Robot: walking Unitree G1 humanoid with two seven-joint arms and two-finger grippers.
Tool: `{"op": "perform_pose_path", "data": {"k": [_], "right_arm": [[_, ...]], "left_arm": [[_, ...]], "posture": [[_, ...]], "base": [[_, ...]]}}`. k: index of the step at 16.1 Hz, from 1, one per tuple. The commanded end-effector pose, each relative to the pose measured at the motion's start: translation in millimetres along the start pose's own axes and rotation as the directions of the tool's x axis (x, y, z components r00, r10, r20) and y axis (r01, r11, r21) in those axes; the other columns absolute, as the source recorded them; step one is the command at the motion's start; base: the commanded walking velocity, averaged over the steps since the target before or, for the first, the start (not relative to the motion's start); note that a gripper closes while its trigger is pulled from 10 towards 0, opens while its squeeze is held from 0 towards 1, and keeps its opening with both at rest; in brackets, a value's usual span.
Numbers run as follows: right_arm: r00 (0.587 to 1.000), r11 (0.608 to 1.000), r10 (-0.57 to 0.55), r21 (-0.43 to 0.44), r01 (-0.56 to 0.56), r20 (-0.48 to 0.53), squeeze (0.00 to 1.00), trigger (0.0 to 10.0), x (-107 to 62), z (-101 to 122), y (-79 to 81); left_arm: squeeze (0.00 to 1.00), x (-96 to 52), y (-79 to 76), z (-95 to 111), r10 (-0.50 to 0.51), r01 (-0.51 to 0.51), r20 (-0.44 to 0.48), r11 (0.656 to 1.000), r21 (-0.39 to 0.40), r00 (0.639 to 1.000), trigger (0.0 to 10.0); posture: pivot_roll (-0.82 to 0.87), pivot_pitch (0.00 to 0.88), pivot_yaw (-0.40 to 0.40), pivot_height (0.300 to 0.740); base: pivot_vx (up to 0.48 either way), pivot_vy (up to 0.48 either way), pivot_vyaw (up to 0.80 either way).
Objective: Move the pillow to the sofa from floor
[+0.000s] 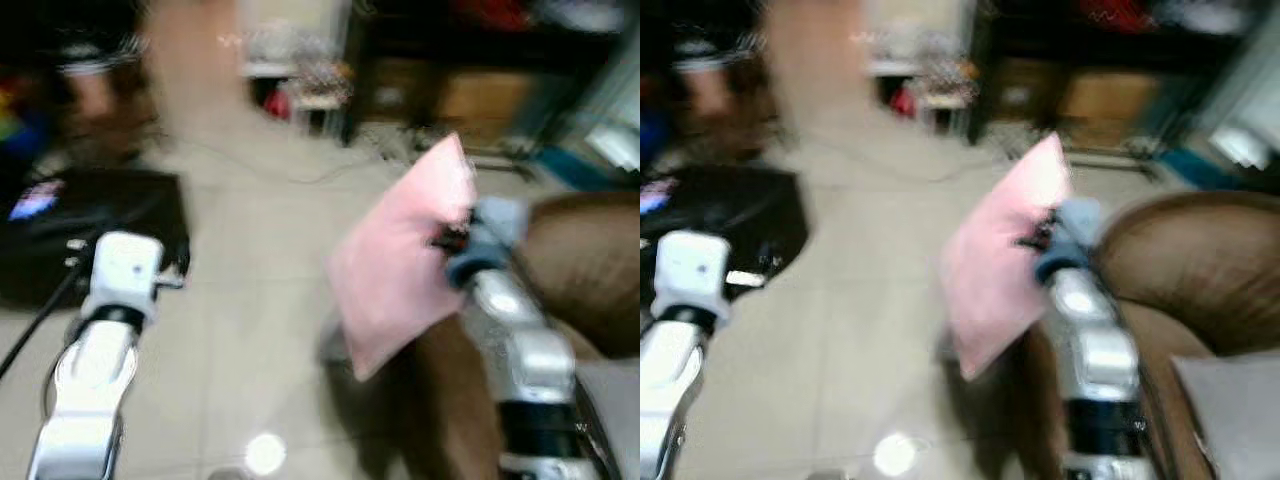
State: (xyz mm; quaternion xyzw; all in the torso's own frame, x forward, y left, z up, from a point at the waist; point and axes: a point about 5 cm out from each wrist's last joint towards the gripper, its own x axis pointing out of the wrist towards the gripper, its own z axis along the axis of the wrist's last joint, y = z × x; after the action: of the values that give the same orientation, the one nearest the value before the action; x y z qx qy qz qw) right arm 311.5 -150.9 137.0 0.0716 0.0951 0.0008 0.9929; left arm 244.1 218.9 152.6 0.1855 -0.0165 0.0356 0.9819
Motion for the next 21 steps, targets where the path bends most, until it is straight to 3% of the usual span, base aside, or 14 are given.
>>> {"op": "perform_pose_path", "data": {"k": [1, 9, 21], "right_arm": [[0.997, 0.999, -0.040, -0.006, 0.040, 0.067, 0.00, 10.0, -0.5, 16.7, -11.7], [0.995, 0.997, -0.079, 0.001, 0.079, 0.066, 0.00, 10.0, -6.7, 14.6, -18.2], [0.995, 0.998, -0.068, 0.003, 0.068, 0.067, 0.00, 10.0, -6.7, 15.0, -15.7]], "left_arm": [[0.50, 2.0, -7.2, 4.6, -0.025, 0.025, 0.018, 1.000, -0.003, 1.000, 10.0], [0.47, 4.1, -7.8, 7.6, -0.039, 0.040, 0.033, 0.999, -0.028, 0.999, 10.0], [0.46, 3.7, -8.0, 7.8, -0.034, 0.035, 0.041, 0.999, -0.029, 0.999, 10.0]], "posture": [[-0.01, 0.000, -0.089, 0.740], [-0.03, 0.000, -0.067, 0.740], [-0.02, 0.000, -0.078, 0.740]], "base": [[0.000, 0.000, -0.80], [0.000, 0.000, -0.80], [0.000, 0.000, -0.80]]}}
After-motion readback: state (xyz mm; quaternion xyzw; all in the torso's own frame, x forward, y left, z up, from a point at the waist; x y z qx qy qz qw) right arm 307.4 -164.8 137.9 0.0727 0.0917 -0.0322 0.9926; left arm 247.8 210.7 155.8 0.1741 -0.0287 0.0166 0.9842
